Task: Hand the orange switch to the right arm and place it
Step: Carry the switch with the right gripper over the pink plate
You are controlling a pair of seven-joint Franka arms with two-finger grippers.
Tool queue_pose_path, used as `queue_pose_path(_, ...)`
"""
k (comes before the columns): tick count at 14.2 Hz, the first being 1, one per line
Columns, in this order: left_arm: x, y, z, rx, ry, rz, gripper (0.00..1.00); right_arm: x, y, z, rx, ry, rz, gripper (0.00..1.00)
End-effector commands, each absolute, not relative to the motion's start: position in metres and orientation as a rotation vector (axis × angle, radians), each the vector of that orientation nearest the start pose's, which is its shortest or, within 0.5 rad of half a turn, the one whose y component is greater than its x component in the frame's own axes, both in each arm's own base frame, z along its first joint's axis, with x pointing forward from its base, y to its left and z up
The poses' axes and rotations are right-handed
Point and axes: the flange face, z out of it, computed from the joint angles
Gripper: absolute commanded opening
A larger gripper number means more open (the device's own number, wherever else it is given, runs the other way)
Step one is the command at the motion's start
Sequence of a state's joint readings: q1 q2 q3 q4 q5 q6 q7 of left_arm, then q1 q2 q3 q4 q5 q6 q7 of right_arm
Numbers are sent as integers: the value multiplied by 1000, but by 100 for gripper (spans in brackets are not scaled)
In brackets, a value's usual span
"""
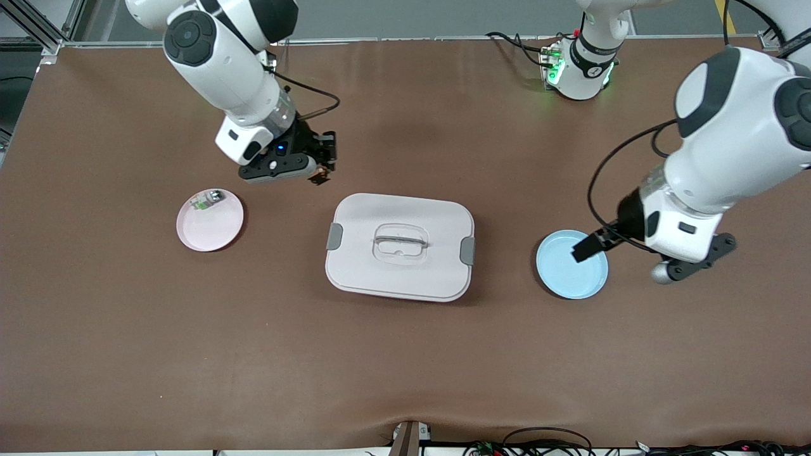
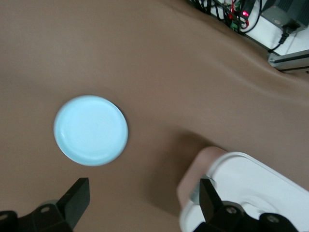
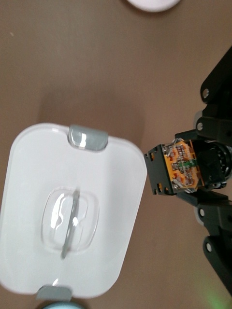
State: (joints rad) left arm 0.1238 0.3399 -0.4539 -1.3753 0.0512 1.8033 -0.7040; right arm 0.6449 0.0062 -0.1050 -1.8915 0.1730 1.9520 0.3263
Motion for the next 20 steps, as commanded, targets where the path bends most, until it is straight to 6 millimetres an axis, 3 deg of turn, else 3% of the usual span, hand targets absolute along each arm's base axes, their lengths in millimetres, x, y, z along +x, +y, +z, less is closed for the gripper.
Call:
queue_pose_path(1,639,-149,561,-3171,-550,-124,100,485,268,509,-3038,-572,15,0)
queue_pose_path(2,638,-142,562,-3159,-556,-108,100,487,256,511,-3066,-702,16,0)
queue_pose_path(4,636,-108,567,-3139,-564,-62,100,494,229,509,-3073,-887,66,0)
queue_pose_path(6,626,-90,595,-3136,-463,-126,100,507,188,504,-3007,-1068,113,0)
queue_pose_path(7,624,-65,606,-3129,-456,-147,100,511,170,501,-2964,-1168,120,0)
queue_pose_path(8,618,-52,613,-3121,-421,-135,100,515,153,497,-2931,-1232,136,0)
queue_pose_path(11,604,-35,623,-3114,-321,-71,100,519,118,480,-2864,-1364,178,0)
queue_pose_path(12,593,-31,642,-3104,-278,-114,100,521,109,474,-2837,-1444,172,0)
queue_pose_path(16,562,-36,654,-3070,-207,-9,100,525,72,444,-2748,-1663,109,0)
queue_pose_path(20,537,-25,657,-3089,-213,25,100,522,36,409,-2703,-1802,42,0)
